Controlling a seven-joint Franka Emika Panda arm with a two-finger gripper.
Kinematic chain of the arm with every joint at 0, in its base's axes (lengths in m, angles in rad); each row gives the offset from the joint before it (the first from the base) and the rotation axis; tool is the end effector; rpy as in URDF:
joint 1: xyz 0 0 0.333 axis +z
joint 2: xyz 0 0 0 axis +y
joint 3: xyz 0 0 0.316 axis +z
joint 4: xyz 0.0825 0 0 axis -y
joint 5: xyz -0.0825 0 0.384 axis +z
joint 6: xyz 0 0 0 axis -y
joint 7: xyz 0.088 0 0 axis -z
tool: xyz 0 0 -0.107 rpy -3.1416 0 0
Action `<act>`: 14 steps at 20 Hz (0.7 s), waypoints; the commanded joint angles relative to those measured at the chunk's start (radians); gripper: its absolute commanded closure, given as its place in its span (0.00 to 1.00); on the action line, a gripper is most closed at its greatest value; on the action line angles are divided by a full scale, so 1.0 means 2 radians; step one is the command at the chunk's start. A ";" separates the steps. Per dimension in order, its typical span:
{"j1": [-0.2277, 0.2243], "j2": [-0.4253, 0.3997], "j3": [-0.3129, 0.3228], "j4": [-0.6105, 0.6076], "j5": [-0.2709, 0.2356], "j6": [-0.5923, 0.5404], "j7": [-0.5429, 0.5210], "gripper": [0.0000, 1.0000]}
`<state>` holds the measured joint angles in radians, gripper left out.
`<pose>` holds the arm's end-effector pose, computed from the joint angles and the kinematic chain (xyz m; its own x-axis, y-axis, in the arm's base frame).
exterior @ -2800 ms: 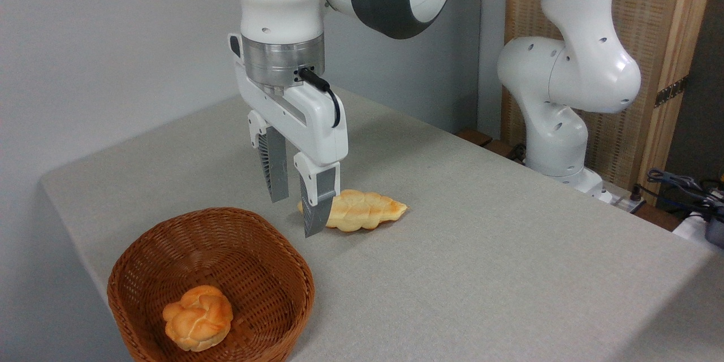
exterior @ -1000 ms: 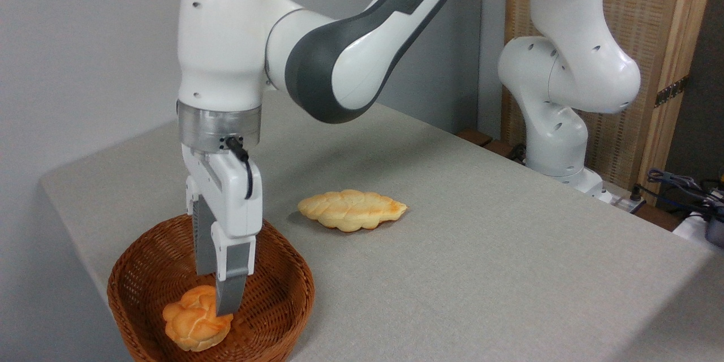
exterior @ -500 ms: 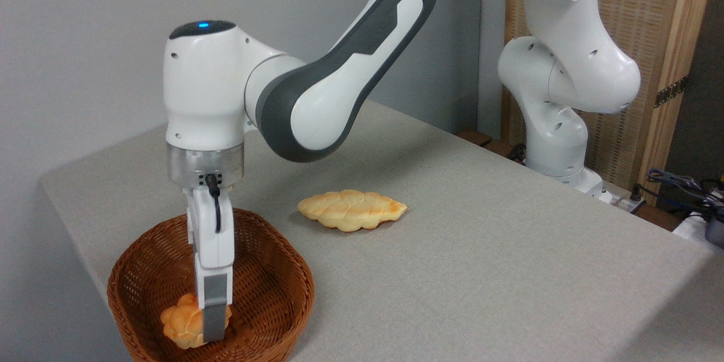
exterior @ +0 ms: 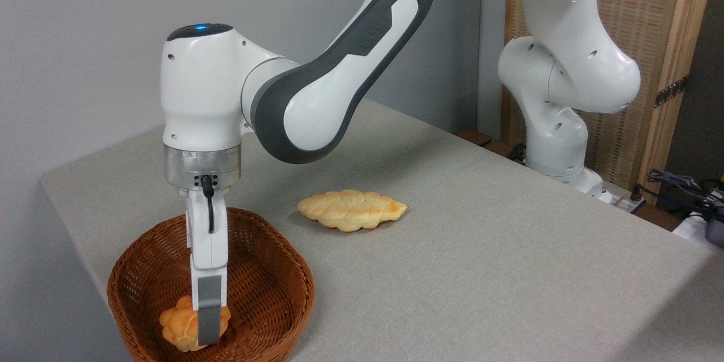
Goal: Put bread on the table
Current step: 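Close the gripper on the round bread roll inside the basket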
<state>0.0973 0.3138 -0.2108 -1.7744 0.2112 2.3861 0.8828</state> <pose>0.6629 -0.0614 0.4176 0.4312 -0.8972 0.0951 -0.8458 -0.4387 -0.3036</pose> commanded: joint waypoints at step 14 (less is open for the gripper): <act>0.000 -0.040 -0.006 0.006 -0.049 -0.072 -0.040 0.66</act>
<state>0.0973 0.2953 -0.2202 -1.7652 0.1850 2.3416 0.8327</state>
